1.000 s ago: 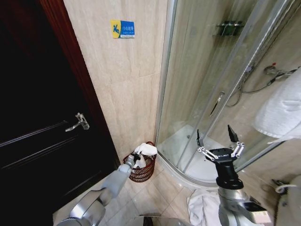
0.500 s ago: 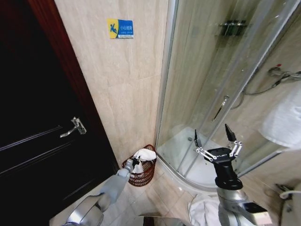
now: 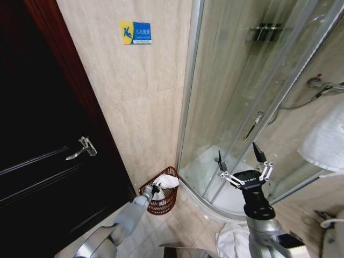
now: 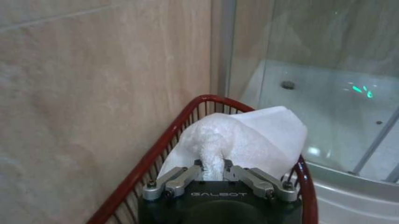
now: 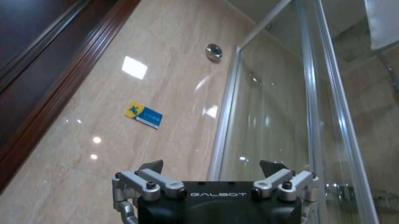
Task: Discard the used towel into the hamper.
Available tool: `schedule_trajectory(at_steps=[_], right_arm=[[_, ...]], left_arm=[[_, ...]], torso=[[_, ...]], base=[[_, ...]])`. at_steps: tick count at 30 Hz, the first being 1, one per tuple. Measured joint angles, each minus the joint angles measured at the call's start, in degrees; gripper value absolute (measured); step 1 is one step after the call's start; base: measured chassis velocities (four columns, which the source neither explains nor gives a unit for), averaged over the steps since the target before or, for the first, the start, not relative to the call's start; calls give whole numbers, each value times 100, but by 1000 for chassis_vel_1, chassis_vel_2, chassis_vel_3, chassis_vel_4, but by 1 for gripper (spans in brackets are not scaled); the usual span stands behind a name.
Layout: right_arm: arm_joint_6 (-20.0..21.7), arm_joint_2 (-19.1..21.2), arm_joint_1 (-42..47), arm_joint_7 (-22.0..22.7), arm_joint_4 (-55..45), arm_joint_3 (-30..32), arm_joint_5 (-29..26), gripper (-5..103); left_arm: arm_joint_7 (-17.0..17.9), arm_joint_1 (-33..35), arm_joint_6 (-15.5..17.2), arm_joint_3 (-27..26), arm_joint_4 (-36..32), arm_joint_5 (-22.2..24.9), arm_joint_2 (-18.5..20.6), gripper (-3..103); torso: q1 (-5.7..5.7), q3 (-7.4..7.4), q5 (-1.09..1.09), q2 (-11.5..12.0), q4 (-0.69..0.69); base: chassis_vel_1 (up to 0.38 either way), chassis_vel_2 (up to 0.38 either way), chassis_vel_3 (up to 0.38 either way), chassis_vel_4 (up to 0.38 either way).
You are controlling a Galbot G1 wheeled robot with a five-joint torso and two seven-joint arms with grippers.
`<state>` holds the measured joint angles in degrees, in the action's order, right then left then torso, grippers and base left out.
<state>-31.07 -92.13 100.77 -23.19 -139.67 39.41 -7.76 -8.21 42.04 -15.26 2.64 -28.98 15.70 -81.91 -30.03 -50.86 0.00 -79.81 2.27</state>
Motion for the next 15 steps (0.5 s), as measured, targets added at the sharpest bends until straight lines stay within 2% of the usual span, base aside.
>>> schedule_trajectory(at_steps=[15], right_arm=[[-59, 0, -25, -43, 55, -19, 11, 100]], left_arm=[[88, -52, -25, -80, 411, -111, -171, 8]], torso=[[-2, 0, 1, 0, 1]], base=[[0, 0, 0, 0]])
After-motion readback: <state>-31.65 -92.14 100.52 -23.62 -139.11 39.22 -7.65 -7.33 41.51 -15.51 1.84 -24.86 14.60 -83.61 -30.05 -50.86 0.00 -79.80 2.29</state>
